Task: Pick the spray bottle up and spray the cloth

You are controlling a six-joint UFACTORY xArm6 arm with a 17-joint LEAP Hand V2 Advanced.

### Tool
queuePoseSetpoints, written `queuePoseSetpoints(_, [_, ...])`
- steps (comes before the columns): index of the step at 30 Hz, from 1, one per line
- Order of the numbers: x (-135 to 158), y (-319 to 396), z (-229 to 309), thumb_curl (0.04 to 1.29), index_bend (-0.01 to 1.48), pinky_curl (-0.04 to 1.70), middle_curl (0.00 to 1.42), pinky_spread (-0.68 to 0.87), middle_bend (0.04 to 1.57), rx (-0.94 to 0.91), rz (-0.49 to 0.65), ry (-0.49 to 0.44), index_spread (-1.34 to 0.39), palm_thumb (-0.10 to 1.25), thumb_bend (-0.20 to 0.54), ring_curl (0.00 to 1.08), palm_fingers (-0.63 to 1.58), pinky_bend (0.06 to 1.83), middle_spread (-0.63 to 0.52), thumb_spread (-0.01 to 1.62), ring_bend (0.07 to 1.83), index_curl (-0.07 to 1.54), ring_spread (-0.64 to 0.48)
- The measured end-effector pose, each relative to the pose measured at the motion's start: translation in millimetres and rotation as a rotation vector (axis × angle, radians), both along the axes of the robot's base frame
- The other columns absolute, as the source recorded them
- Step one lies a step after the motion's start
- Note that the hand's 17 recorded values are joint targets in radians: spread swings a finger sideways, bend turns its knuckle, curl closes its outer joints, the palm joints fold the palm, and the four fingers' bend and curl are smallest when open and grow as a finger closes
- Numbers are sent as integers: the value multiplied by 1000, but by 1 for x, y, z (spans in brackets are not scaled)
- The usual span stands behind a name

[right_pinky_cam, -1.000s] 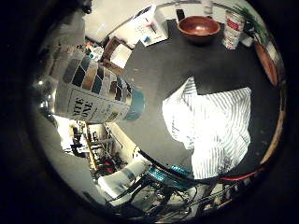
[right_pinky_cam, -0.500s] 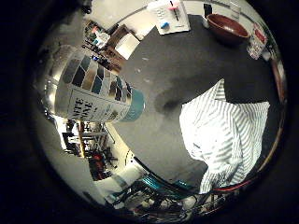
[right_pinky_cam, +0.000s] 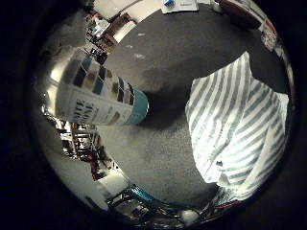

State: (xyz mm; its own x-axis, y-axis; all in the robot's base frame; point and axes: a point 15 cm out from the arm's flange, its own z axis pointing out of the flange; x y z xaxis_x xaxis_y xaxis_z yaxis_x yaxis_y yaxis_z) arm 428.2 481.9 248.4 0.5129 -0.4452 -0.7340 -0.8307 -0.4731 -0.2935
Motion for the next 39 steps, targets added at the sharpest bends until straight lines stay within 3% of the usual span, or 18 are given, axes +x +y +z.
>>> queuePoseSetpoints(9, [17,-17,7,932,171,520,762,-551,1067,7,-32,-7,-661,1027,-26,565,1118,1108,-282,399,1256,822,-286])
queuePoseSetpoints(18, [16,-15,21,820,103,463,708,-604,967,12,-25,-26,-588,864,-43,518,921,1103,-314,611,1197,621,-335])
queuePoseSetpoints(22, [11,-14,23,652,241,495,600,-257,657,13,-6,-20,-544,698,-39,432,507,1163,-280,936,994,601,-291])
queuePoseSetpoints(24, [6,-13,24,597,267,499,549,-65,528,15,11,-10,-522,642,-42,384,341,1197,-235,987,876,595,-199])
queuePoseSetpoints(29, [3,-13,27,479,269,436,458,373,378,20,27,-5,-447,548,-37,288,193,1153,-141,1008,682,533,42])
queuePoseSetpoints(34, [4,-17,32,418,211,347,400,558,279,7,36,-28,-392,485,-36,239,113,1045,-96,973,530,464,185])
queuePoseSetpoints(39, [8,-23,44,391,179,290,374,611,221,-5,39,-63,-376,475,-31,228,136,989,-80,962,454,415,219])
